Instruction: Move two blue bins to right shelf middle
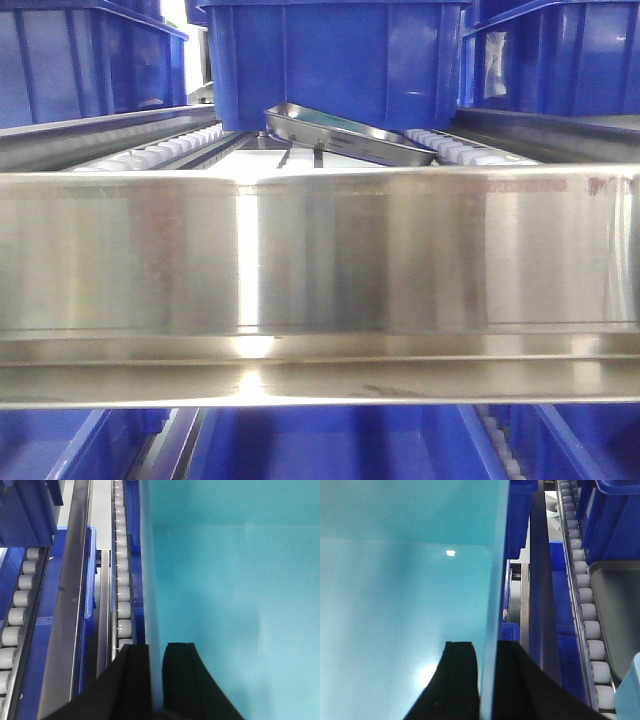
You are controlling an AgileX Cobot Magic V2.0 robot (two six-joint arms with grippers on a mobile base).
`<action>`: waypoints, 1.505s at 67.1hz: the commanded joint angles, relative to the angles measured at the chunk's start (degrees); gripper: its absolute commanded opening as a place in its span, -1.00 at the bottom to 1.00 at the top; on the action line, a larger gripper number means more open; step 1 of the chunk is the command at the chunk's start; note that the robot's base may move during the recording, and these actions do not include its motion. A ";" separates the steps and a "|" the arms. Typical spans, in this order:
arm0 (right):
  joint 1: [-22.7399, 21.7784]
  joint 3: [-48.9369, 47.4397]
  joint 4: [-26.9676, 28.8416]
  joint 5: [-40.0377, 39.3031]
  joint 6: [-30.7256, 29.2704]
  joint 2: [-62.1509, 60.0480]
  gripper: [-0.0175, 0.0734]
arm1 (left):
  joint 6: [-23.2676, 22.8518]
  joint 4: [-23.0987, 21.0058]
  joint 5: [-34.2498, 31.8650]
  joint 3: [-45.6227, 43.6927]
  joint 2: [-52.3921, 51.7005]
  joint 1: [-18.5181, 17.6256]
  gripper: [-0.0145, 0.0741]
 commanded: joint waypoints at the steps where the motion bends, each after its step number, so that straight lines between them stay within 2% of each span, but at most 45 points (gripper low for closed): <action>1: 0.36 -0.48 0.38 -2.28 -0.66 -0.58 -0.98 | 0.44 0.24 -2.59 -0.64 -0.57 -0.46 -0.92; 30: 0.36 -0.48 0.38 -2.28 -0.66 -0.58 -0.98 | 0.44 0.26 -2.71 -0.64 -0.57 -0.46 -0.92; 75: 0.36 -0.48 0.38 -5.27 -0.66 -0.58 -0.98 | 0.44 1.95 -18.59 -0.64 -0.27 -0.46 -0.92; 101: 0.36 -0.48 0.38 -5.27 -0.66 -0.58 -0.98 | 0.44 2.04 -20.30 -0.64 -0.27 -0.46 -0.92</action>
